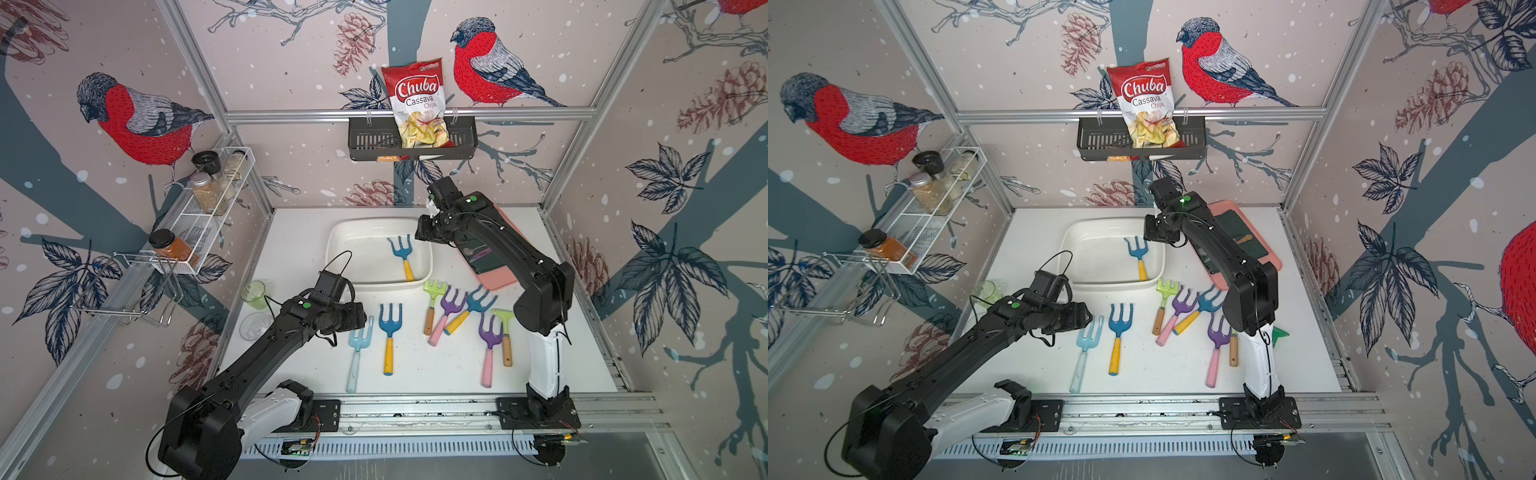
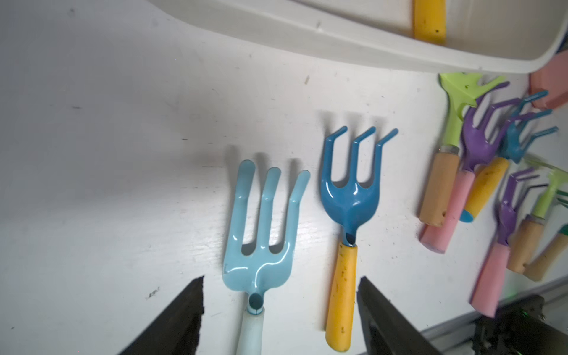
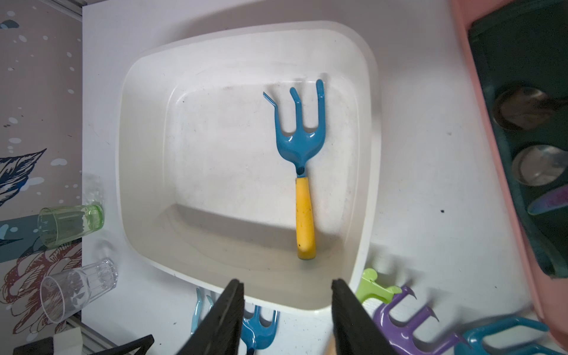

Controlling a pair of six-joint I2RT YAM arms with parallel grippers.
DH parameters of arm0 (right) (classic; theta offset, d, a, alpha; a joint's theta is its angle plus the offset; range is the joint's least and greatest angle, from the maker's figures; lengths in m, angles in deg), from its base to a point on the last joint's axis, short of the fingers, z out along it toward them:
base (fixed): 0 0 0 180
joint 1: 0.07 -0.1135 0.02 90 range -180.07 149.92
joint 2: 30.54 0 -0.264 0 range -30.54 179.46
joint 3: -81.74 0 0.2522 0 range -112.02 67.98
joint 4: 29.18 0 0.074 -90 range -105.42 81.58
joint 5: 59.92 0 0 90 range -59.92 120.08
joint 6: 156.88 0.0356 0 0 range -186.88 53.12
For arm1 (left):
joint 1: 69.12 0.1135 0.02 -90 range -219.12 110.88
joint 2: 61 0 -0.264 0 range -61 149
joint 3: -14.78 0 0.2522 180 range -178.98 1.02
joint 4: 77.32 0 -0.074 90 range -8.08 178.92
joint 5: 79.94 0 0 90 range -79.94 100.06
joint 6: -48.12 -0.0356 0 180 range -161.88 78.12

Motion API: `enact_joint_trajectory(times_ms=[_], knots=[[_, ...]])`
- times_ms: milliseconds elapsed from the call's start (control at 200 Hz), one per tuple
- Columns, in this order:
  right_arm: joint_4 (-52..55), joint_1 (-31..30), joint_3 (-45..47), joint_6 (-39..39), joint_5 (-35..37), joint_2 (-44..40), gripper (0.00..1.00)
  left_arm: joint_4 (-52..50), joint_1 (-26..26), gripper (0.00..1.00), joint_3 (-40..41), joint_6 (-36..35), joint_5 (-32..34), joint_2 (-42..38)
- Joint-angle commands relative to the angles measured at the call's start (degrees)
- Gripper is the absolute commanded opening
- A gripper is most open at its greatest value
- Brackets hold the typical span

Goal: Put the rake into the storage box
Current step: Place the rake in the storage box, then pick up the rake at the center of the board.

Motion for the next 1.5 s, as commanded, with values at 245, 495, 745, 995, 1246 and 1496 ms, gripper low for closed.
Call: enact_joint_trajectory(times_ms=[245, 495, 745, 995, 1246, 1496], knots=[[-7.3, 1.5, 11.3, -2.8, -3.6, -8.6, 0.50, -3.0, -13.4, 0.75, 6.5, 18.8, 7.2, -2.9], [-9.6, 2.6, 17.1, -4.3, -5.6, -11.9, 0.50, -2.6, -19.0, 0.70, 9.7, 26.1, 7.3, -1.8], [-12.6, 4.1, 22.7, -5.0, -8.1, -14.6, 0.50, -0.7, -22.3, 0.61, 11.2, 29.1, 8.3, 1.4], [-11.8, 4.5, 23.1, -6.1, -9.1, -14.5, 0.50, 4.1, -23.0, 0.46, 14.4, 30.6, 8.2, 1.7], [-11.2, 4.4, 22.5, -7.0, -9.9, -12.7, 0.50, 5.7, -22.9, 0.25, 16.3, 32.0, 8.8, -1.3], [-13.2, 4.5, 25.9, -6.1, -9.2, -14.3, 0.50, 6.4, -22.9, 0.25, 17.6, 31.2, 7.3, 0.9]])
